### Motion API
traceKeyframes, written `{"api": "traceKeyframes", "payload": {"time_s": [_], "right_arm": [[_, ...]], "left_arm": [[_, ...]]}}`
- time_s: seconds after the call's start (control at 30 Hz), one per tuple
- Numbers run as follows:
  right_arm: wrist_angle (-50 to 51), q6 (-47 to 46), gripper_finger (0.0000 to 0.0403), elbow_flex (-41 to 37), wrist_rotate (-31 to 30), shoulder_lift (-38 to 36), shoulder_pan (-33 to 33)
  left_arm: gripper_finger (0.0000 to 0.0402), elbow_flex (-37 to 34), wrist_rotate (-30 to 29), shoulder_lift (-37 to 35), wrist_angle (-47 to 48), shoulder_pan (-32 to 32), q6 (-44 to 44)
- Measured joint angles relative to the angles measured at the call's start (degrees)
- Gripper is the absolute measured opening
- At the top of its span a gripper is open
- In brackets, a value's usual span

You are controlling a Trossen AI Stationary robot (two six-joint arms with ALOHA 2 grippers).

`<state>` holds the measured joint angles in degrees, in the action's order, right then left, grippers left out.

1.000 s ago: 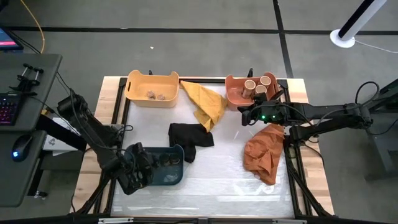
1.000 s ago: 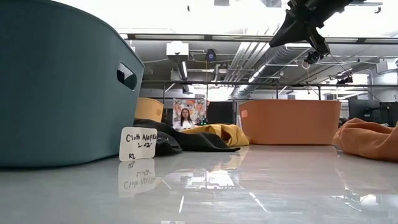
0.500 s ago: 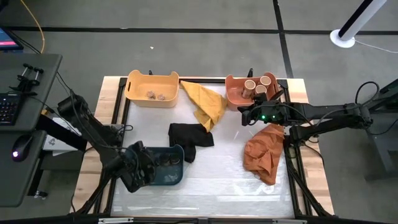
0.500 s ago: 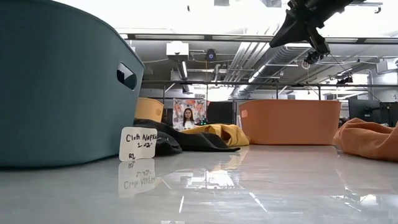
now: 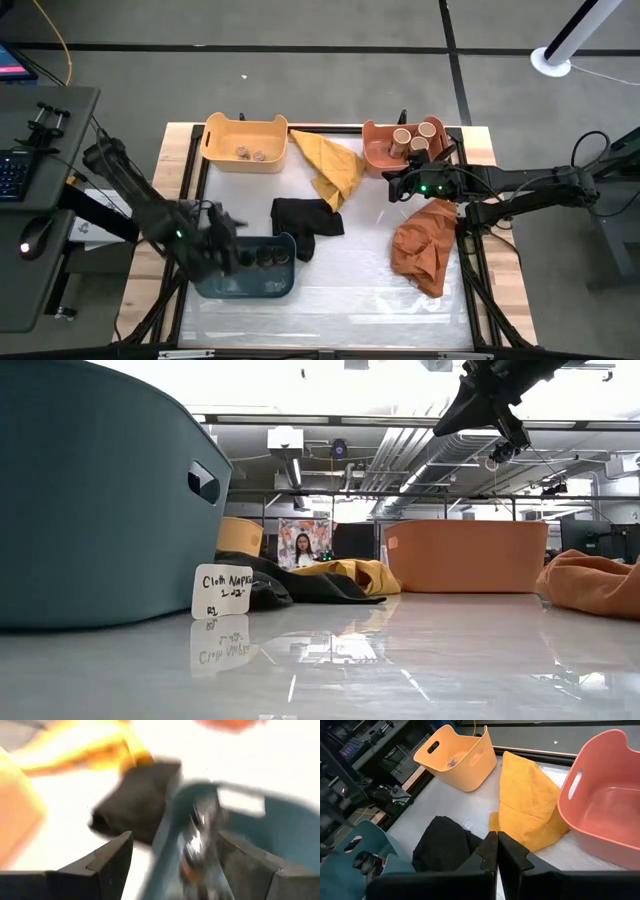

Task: Sort spices by type
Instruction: Return to Home Position

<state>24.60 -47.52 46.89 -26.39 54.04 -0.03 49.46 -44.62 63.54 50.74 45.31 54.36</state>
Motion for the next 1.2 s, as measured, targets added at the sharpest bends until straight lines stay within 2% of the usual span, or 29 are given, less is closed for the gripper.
{"api": "traceKeyframes", "payload": {"time_s": [0.13,0.27,0.33,0.4,0.53,0.6,0.7,0.8,1.03,1.2], "right_arm": [[0.0,0.0,0.0000,0.0,0.0,-0.1,-0.4],[-0.4,1.5,0.0000,0.0,0.1,-1.2,-1.9],[-0.4,3.6,0.0000,0.0,0.4,-2.7,-2.6],[-0.5,5.1,0.0000,0.0,0.8,-4.6,-3.2],[-0.8,7.5,0.0000,0.0,2.9,-9.5,-5.0],[-0.7,7.5,0.0000,0.0,3.3,-12.0,-5.7],[-0.6,9.7,0.0000,0.0,6.4,-15.3,-6.1],[0.7,10.3,0.0000,0.0,10.2,-16.6,-5.3],[0.8,7.1,0.0000,-1.2,10.3,-13.1,-1.4],[-0.9,6.0,0.0000,-1.3,10.1,-10.4,-0.5]], "left_arm": [[0.0268,2.1,-9.6,-8.5,-3.0,-6.7,-10.4],[0.0243,1.9,-10.9,-16.1,-10.5,-18.3,-24.8],[0.0213,1.2,-9.3,-19.1,-15.2,-24.4,-32.5],[0.0171,-0.6,-5.2,-21.6,-22.3,-30.5,-39.8],[0.0049,-6.6,8.4,-25.1,-39.3,-41.2,-48.3],[0.0014,-10.5,14.2,-25.9,-45.1,-45.4,-48.1],[0.0014,-17.0,21.1,-27.3,-50.1,-49.5,-42.9],[0.0003,-24.3,25.4,-29.5,-56.0,-50.5,-38.1],[0.0001,-39.3,24.2,-37.6,-74.3,-50.5,-33.3],[0.0000,-45.5,24.1,-44.3,-75.5,-50.0,-32.0]]}}
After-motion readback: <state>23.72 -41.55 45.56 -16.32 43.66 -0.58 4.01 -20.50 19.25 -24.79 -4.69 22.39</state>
